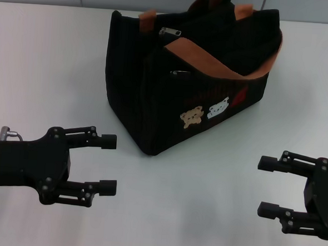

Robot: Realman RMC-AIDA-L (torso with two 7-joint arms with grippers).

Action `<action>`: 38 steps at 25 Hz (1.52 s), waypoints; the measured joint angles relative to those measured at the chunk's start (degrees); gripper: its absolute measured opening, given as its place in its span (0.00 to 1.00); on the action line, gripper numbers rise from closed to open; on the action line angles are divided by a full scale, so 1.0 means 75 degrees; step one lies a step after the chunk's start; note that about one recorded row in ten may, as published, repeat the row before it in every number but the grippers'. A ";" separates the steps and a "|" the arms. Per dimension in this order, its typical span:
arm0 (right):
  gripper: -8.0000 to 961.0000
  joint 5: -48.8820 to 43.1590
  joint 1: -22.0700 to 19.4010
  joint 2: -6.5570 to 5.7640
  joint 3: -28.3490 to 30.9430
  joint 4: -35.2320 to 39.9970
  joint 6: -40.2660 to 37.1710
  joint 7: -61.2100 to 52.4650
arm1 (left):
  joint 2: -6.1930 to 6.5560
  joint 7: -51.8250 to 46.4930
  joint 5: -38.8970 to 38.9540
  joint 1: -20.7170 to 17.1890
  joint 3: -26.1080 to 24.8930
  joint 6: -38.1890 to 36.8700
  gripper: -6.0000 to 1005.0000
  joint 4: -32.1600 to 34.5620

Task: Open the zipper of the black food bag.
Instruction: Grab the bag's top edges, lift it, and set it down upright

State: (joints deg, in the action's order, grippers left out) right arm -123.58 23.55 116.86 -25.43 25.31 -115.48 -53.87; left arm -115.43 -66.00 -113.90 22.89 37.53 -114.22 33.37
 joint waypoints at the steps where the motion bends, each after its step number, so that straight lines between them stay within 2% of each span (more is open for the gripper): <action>1: 0.78 0.0000 0.0001 0.0003 -0.0005 0.0000 -0.0001 -0.0001 | -0.0011 0.0000 0.0000 -0.0004 0.0000 -0.0010 0.83 -0.0002; 13: 0.78 0.0000 0.0037 0.0055 -0.0068 0.0000 0.0087 -0.0084 | -0.0063 0.0030 0.0000 -0.0034 0.0030 0.0040 0.81 -0.0077; 14: 0.78 0.0032 0.0008 0.0058 -0.0019 -0.0001 0.0141 -0.0083 | -0.0132 0.0070 0.0033 -0.0071 -0.0013 0.0159 0.81 -0.0111; 15: 0.78 0.0032 0.0008 0.0058 -0.0019 -0.0001 0.0141 -0.0083 | -0.0132 0.0070 0.0033 -0.0071 -0.0013 0.0159 0.80 -0.0111; 17: 0.78 0.0149 -0.0106 0.0060 0.0253 0.0000 0.0298 -0.0084 | -0.0352 0.0138 0.0141 -0.0120 -0.0348 0.0703 0.80 -0.0373; 18: 0.78 0.0161 -0.0140 0.0060 0.0401 -0.0001 0.0346 -0.0085 | -0.0352 0.0138 0.0141 -0.0120 -0.0348 0.0703 0.80 -0.0373; 19: 0.78 0.0163 -0.0181 0.0061 0.0548 0.0000 0.0387 -0.0087 | -0.0440 0.0450 0.0185 -0.0063 -0.0541 0.1235 0.80 -0.0986; 20: 0.78 0.0163 -0.0181 0.0061 0.0548 0.0000 0.0387 -0.0087 | -0.0440 0.0450 0.0185 -0.0063 -0.0541 0.1235 0.80 -0.0986; 21: 0.78 0.0165 -0.0240 0.0061 0.0736 0.0000 0.0426 -0.0089 | -0.0441 0.0642 0.0217 -0.0013 -0.0571 0.1440 0.79 -0.1316; 22: 0.78 0.0167 -0.0337 0.0058 0.0996 0.0000 0.0458 -0.0091 | -0.0441 0.1073 0.0480 0.0079 -0.0605 0.2035 0.79 -0.2006; 23: 0.78 0.0167 -0.0337 0.0058 0.0996 0.0000 0.0458 -0.0091 | -0.0441 0.1073 0.0480 0.0079 -0.0605 0.2035 0.79 -0.2006; 24: 0.78 0.0170 -0.0425 0.0045 0.1174 0.0000 0.0468 -0.0092 | -0.0455 0.1475 0.0919 0.0104 -0.0615 0.2703 0.79 -0.2482; 26: 0.78 0.0171 -0.0460 0.0040 0.1226 0.0000 0.0470 -0.0093 | -0.0465 0.1707 0.1153 0.0117 -0.0616 0.3017 0.79 -0.2725; 27: 0.78 0.0173 -0.0503 0.0034 0.1307 0.0000 0.0487 -0.0091 | -0.0475 0.2347 0.1665 0.0156 -0.0619 0.3446 0.79 -0.3261; 28: 0.78 0.0175 -0.0511 0.0037 0.1337 0.0000 0.0500 -0.0080 | -0.0475 0.2347 0.1665 0.0156 -0.0619 0.3446 0.78 -0.3261; 32: 0.78 0.0176 -0.0523 0.0067 0.1375 0.0001 0.0536 -0.0041 | -0.0496 0.4052 0.2300 0.0412 -0.0665 0.3716 0.78 -0.4485; 38: 0.78 0.0179 -0.0536 0.0083 0.1380 0.0001 0.0540 -0.0037 | -0.0499 0.5328 0.2345 0.0867 -0.0850 0.4246 0.77 -0.5437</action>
State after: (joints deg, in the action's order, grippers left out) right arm -122.23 19.53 117.48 -15.08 25.31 -111.43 -54.14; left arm -119.17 -26.04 -96.31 29.40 31.15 -82.37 -7.41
